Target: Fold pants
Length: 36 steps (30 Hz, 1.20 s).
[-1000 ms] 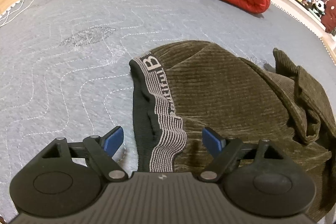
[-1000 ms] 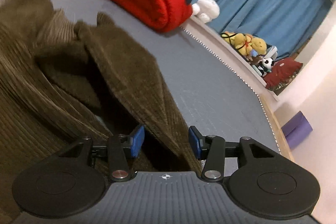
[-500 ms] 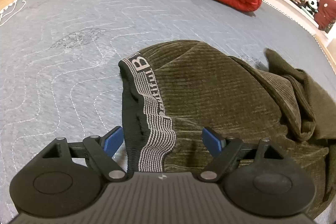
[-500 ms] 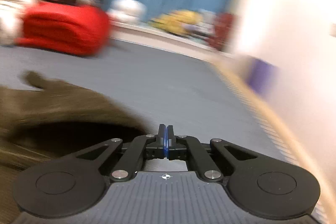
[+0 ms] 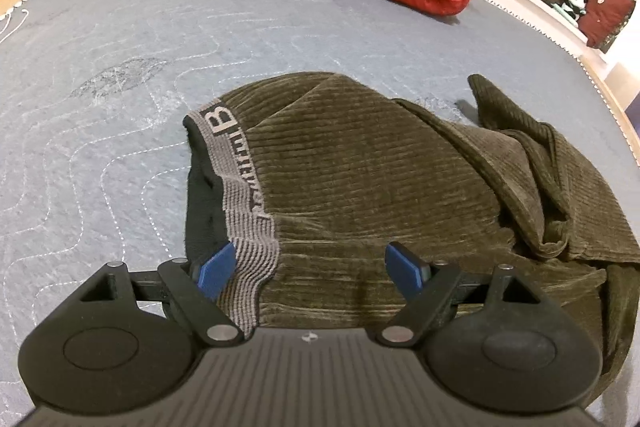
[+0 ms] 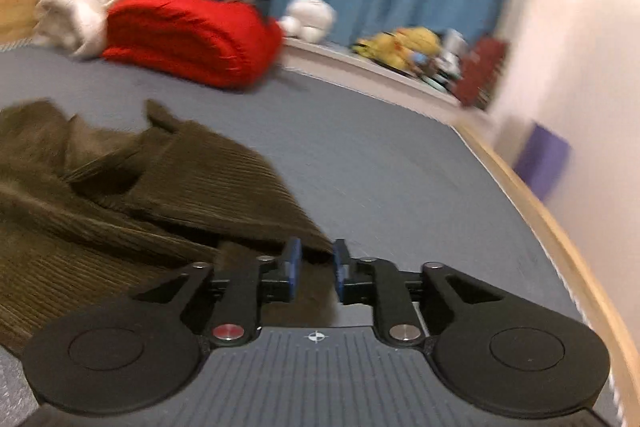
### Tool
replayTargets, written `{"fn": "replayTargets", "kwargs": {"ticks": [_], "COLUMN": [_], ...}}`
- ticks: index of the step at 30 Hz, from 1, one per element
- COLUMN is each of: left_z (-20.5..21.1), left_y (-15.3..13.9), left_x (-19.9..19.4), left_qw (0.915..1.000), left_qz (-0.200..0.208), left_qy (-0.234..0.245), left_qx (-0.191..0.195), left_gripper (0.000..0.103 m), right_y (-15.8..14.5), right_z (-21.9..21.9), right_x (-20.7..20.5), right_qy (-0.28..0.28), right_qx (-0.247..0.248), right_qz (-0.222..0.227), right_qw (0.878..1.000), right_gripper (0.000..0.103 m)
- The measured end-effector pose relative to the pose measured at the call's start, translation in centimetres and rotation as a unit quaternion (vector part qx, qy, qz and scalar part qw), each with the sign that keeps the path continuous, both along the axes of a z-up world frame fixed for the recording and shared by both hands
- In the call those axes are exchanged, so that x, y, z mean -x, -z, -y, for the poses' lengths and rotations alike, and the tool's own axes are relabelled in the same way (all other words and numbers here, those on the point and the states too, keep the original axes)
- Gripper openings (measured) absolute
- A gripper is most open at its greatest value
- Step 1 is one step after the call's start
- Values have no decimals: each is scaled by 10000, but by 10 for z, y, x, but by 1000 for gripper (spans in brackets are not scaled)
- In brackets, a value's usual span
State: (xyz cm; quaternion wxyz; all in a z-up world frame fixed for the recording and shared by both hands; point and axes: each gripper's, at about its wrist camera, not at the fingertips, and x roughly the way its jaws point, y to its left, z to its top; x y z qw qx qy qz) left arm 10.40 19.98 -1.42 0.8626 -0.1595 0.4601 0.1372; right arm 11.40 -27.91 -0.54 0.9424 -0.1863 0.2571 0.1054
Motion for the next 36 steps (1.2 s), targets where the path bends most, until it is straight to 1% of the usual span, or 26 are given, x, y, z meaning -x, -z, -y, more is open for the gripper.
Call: {"fn": "replayTargets", "kwargs": {"ticks": [3,4,5,7,8,11,15,16,17,18,19,20,22,24,26,28,29,30,31,33,34,36], "left_z": [-6,-9,-13,-19,-22,-30,-36,-36,-36,-36,-36,-36,-36,-34,-30,-25,-23,-22,-20,-18,-17,-15], "left_y": [4,4,4,4,4,2,-1,-1,-1,-1,-1,-1,0,-1,-1,0,1,1,2,3,3,4], "left_x": [2,3,4,5,6,9,10,10,10,10,9,9,8,7,6,5,4,3,3,2,2,2], "left_qw": [10000,9999,9999,9998,9997,9996,9994,9994,9994,9994,9995,9995,9995,9995,9996,9997,9997,9998,9998,9999,9999,9998], "left_qz": [-64,-78,-83,-94,-100,-89,-68,-74,-81,-88,-92,-97,-101,-84,-70,-66,-72,-74,-72,-76,-81,-89], "left_qy": [-47,-77,-109,-173,-204,-267,-327,-324,-322,-315,-306,-298,-297,-291,-255,-198,-170,-142,-121,-93,-87,-76], "left_qx": [-40,-43,-35,-19,-5,33,73,65,63,67,70,71,90,116,116,127,135,143,141,113,115,131], "left_gripper": [86,86,86,86,86,86,86,86,86,86,86,86,86,86,86,86,86,86,86,86,86,86], "right_y": [21,30,39,54,63,82,108,113,115,116,114,110,93,61,27,-3,-18,-29,-39,-48,-50,-47], "right_z": [-40,-52,-61,-78,-87,-117,-133,-136,-133,-133,-134,-133,-127,-113,-90,-58,-37,-17,7,51,73,120], "right_x": [-22,-29,-34,-46,-51,-61,-76,-82,-83,-87,-89,-91,-91,-87,-87,-85,-84,-83,-79,-72,-66,-52], "right_qy": [-365,-465,-560,-806,-913,-1108,-1330,-1311,-1275,-1266,-1281,-1277,-1204,-1056,-693,-225,133,470,896,1679,2105,3145], "right_qx": [671,905,1081,1426,1652,2324,3004,3103,3115,3095,3057,2964,2566,1845,1037,235,-180,-496,-847,-1375,-1578,-1845], "right_qz": [90,105,97,14,37,139,193,216,225,225,216,202,301,376,542,630,704,758,814,817,781,651], "right_qw": [9970,9948,9925,9865,9820,9662,9443,9413,9414,9421,9432,9463,9585,9764,9907,9975,9973,9948,9890,9727,9616,9289], "right_gripper": [31,36,44,54,55,55,54,53,51,45,26,20,14,14,13,13,13,13,13,12,12,12]}}
